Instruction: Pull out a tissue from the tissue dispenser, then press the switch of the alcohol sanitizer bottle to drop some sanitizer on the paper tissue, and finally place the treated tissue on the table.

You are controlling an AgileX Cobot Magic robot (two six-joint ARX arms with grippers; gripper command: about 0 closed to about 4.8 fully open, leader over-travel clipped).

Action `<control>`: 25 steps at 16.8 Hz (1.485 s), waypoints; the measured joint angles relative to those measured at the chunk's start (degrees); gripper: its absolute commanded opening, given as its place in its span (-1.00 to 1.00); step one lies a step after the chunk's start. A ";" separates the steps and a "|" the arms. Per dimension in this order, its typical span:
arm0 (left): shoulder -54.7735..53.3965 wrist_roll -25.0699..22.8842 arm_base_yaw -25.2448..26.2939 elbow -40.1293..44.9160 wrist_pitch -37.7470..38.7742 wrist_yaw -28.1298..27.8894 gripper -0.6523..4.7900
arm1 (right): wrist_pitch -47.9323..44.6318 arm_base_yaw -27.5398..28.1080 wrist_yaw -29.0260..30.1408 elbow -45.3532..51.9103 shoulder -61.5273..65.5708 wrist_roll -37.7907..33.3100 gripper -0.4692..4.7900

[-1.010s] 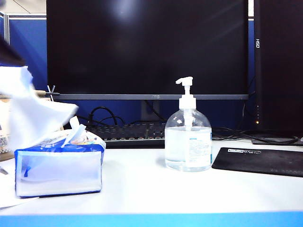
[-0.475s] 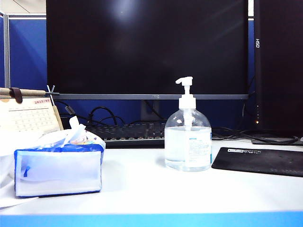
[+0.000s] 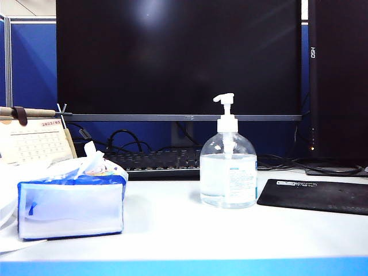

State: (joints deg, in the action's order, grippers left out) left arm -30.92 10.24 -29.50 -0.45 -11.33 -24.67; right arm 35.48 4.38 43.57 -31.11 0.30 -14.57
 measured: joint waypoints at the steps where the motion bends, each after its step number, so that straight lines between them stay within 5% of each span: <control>1: 0.00 0.57 0.00 0.00 0.00 0.00 1.00 | 0.00 0.00 0.00 0.00 0.00 0.00 -0.83; 6: 0.00 4.98 0.00 -1.29 0.59 0.57 1.00 | 0.02 0.00 0.00 0.00 0.00 0.00 -0.83; 9: 0.20 7.56 0.00 -3.19 3.08 5.53 1.00 | 0.02 0.00 0.02 0.00 0.00 0.00 -0.83; 10: 0.22 7.85 0.00 -4.81 3.96 8.48 0.34 | 0.02 0.00 0.00 0.00 0.00 0.13 -0.83; 11: 0.35 7.82 0.00 -5.81 3.91 10.03 -0.85 | 0.02 0.00 0.00 0.00 0.00 0.35 -0.83; 15: 6.84 4.04 -0.04 -11.69 4.02 20.24 -0.78 | 0.07 -0.02 -5.20 0.02 0.00 0.85 -0.82; 20: 27.85 2.01 -0.04 -13.77 17.38 19.47 -0.78 | -1.07 0.00 -10.56 2.32 0.00 1.86 -0.82; 25: 30.60 -0.28 -0.37 -15.43 33.88 16.59 -0.78 | -13.27 -0.31 -9.07 14.58 -0.02 -13.00 -0.83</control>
State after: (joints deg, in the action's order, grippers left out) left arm -0.32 9.96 -29.87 -15.88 22.55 -8.08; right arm 22.22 4.08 34.50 -16.53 0.27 -27.57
